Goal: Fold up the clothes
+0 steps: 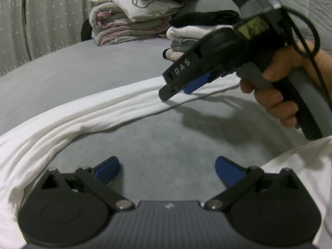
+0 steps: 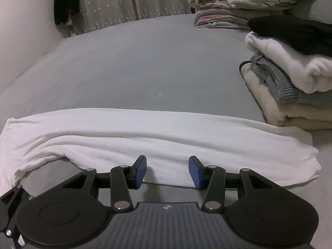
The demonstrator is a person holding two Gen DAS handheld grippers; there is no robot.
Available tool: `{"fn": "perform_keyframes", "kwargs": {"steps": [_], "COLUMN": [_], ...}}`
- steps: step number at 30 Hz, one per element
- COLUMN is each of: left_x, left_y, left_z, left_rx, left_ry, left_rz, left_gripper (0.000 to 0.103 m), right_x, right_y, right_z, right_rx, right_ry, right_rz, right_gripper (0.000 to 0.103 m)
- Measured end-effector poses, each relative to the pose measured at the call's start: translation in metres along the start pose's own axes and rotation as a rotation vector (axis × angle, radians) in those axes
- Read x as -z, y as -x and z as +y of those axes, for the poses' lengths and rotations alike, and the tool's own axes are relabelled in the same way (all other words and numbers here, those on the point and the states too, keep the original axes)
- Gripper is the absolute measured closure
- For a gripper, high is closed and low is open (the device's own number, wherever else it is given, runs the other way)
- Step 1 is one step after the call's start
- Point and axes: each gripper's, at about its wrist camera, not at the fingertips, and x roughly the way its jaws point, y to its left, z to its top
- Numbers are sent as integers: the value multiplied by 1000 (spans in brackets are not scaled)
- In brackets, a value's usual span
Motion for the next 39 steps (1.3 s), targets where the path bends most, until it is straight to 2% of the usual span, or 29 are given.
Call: {"fn": "perform_keyframes", "kwargs": {"steps": [5, 11, 18, 21, 25, 29, 36, 39], "left_x": [-1, -2, 10, 16, 19, 19, 20, 20], "left_y": [26, 44, 59, 64, 70, 71, 59, 54], "left_z": [19, 45, 79, 90, 99, 105, 105, 106], "left_rx": [-6, -123, -200, -230, -222, -205, -189, -185], "left_ry": [58, 30, 102, 104, 81, 51, -14, -14], "left_rz": [-44, -42, -59, -79, -77, -59, -19, -9], "left_gripper": [0, 0, 2, 10, 18, 35, 51, 63], "right_x": [0, 2, 6, 8, 11, 14, 21, 21], "right_y": [4, 3, 5, 4, 2, -1, -10, -14], "right_z": [2, 14, 34, 41, 48, 59, 69, 68], "right_rx": [-47, -76, -110, -129, -164, -185, -176, -153], "right_ry": [19, 53, 138, 174, 216, 281, 372, 377], "right_rz": [-5, -2, -16, -20, -27, -33, -33, -43], "right_gripper": [57, 57, 58, 58, 59, 60, 70, 76]}}
